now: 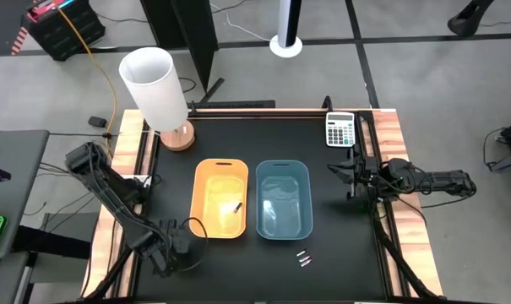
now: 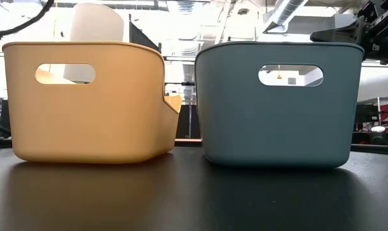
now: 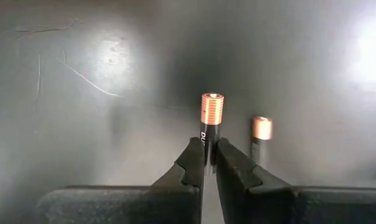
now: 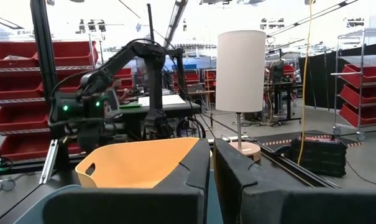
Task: Sort batteries
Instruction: Put the top black battery into the yellow bin, then put the black and into the yellow bin
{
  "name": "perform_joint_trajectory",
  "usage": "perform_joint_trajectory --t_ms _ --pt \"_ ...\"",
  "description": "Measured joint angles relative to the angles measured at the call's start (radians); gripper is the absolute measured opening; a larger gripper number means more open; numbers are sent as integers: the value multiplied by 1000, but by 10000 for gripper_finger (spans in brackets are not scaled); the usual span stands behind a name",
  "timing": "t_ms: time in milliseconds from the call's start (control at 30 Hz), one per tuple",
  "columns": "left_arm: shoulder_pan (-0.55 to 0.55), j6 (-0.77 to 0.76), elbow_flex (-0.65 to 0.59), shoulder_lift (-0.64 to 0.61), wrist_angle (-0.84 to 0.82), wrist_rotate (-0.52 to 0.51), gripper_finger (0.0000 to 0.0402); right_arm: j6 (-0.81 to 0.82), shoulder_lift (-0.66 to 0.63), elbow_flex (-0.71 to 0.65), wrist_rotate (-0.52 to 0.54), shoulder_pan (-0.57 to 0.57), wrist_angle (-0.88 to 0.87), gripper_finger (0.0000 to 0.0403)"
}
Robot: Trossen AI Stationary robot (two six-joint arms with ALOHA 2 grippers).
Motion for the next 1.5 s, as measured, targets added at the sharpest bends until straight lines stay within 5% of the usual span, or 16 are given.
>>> perform_joint_trajectory --t_ms 167,367,500,800,967,1233,1500 --pt "-1 -42 1 -151 23 -13 14 0 0 0 0 0 0 42" --pt "28 -1 2 -325 38 -378 13 0 0 0 0 0 1 42" --pt "132 76 3 -360 69 -493 13 0 0 0 0 0 1 42" --pt "418 211 3 -316 175 -515 13 0 0 0 0 0 2 42" --pt "499 270 3 -315 173 -514 87 0 0 0 0 0 1 42" --pt "515 327 8 -325 191 -492 222 -6 0 0 0 0 1 42" --pt "402 222 73 -371 17 -311 222 -6 0 0 0 0 1 42"
